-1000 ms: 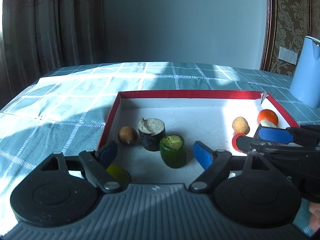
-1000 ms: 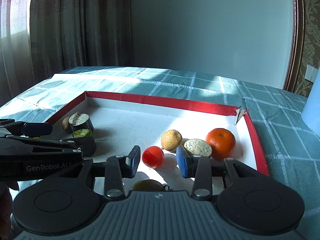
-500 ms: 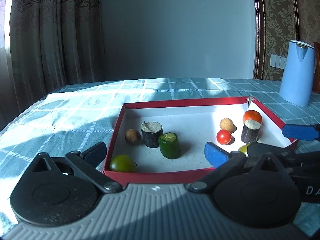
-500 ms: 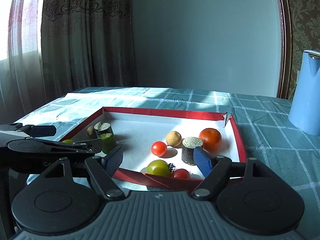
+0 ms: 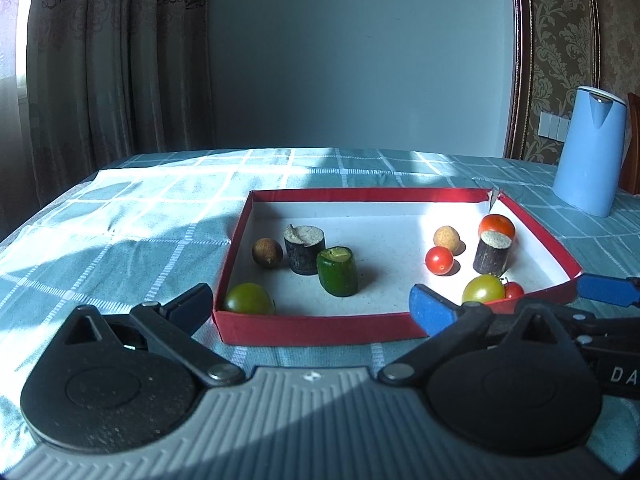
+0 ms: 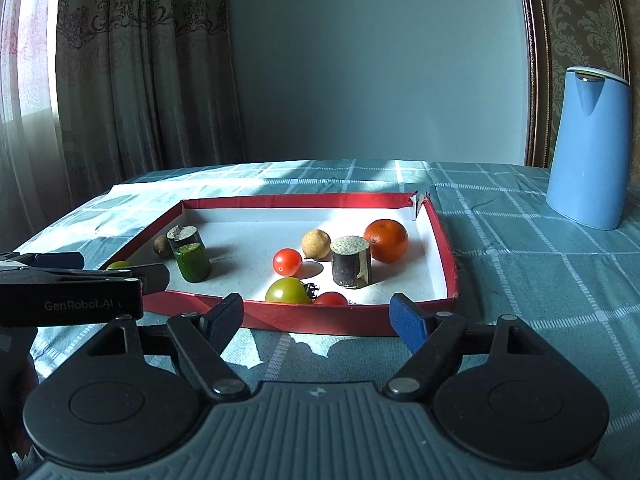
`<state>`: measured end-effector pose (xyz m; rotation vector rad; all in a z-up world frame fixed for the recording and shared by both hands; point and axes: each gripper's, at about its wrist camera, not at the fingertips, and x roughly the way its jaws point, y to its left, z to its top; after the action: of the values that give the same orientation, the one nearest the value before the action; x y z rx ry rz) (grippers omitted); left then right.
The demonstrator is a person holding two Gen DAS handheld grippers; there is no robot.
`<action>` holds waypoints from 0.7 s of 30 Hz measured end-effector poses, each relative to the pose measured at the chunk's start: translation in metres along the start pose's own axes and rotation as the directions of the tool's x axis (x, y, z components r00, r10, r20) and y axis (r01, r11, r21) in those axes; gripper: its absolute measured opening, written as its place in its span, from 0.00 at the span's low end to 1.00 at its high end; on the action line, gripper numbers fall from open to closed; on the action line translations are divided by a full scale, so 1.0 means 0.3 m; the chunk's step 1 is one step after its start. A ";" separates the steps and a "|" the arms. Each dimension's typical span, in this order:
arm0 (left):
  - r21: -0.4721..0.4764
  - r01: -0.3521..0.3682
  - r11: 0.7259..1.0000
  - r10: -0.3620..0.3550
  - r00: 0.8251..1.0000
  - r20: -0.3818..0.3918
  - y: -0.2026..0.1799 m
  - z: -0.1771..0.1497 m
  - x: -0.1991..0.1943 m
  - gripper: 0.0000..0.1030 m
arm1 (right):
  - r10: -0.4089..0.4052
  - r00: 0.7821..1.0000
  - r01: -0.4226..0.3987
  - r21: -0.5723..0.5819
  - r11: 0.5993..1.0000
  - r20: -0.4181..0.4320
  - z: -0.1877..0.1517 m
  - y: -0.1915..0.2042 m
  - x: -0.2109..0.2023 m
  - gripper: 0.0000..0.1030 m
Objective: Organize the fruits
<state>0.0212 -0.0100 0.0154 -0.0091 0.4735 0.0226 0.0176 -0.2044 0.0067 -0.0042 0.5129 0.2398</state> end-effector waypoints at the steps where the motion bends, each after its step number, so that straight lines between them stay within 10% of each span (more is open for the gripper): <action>1: 0.002 -0.002 1.000 0.002 1.000 0.000 0.000 -0.001 0.000 1.00 | 0.002 1.000 -0.002 0.001 1.000 -0.003 -0.002 0.000 0.001 0.78; 21: 0.037 0.008 0.999 -0.010 0.999 0.052 -0.009 -0.006 -0.020 1.00 | -0.011 0.999 0.009 -0.037 0.999 -0.041 -0.019 0.020 0.025 0.78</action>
<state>0.0151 -0.0129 0.0166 0.0256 0.4211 0.0049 0.0197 -0.1972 -0.0015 -0.0479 0.5491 0.2400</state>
